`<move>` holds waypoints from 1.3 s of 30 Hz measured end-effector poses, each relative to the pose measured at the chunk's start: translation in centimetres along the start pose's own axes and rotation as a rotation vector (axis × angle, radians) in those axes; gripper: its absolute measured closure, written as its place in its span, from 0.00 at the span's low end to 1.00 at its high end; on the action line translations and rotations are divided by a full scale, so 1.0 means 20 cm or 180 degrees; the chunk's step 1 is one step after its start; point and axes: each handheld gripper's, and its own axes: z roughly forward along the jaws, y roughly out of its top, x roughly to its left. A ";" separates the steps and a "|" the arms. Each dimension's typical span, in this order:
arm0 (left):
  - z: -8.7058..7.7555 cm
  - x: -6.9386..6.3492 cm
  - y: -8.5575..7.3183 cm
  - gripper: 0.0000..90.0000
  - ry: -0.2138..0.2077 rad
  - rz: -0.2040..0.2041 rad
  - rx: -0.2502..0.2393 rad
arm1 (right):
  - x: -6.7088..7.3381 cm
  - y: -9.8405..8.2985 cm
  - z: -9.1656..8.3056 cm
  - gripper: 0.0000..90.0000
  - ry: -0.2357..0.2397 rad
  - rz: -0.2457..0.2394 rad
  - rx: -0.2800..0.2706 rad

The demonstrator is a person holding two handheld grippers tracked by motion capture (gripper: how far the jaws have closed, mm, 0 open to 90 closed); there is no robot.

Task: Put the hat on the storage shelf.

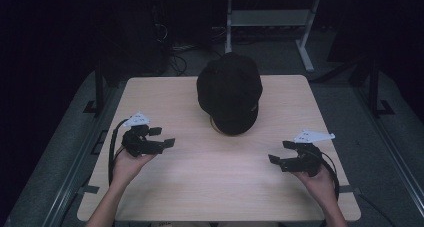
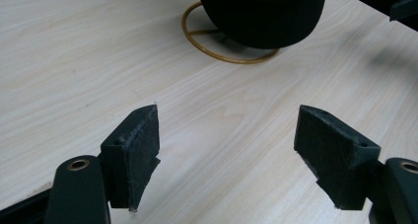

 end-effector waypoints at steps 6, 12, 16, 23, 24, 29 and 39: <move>0.00 -0.03 -0.04 0.28 0.0030 0.0050 0.0001 | 0.00 -0.01 0.01 0.22 0.0001 -0.0008 0.0014; 0.00 -0.05 -0.08 0.27 0.0047 0.0061 -0.0020 | 0.00 -0.01 0.00 0.22 -0.0009 -0.0008 0.0023; 0.00 -0.05 -0.11 0.27 0.0047 0.0049 -0.0037 | 0.00 -0.01 0.00 0.22 -0.0008 -0.0005 0.0031; 0.01 -0.06 -0.14 0.26 -0.0034 0.0017 -0.0036 | 0.00 -0.01 0.01 0.22 -0.0001 -0.0049 0.0024; 0.02 -0.06 -0.15 0.26 -0.0036 0.0028 -0.0031 | 0.00 -0.01 0.01 0.22 -0.0001 -0.0040 0.0027; 0.03 -0.09 -0.17 0.26 -0.0047 0.0086 -0.0018 | 0.02 -0.02 0.02 0.22 0.0017 -0.0080 0.0067; 0.06 -0.12 -0.22 0.25 -0.0019 0.0173 0.0020 | 0.05 0.00 0.04 0.22 0.0023 -0.0173 0.0062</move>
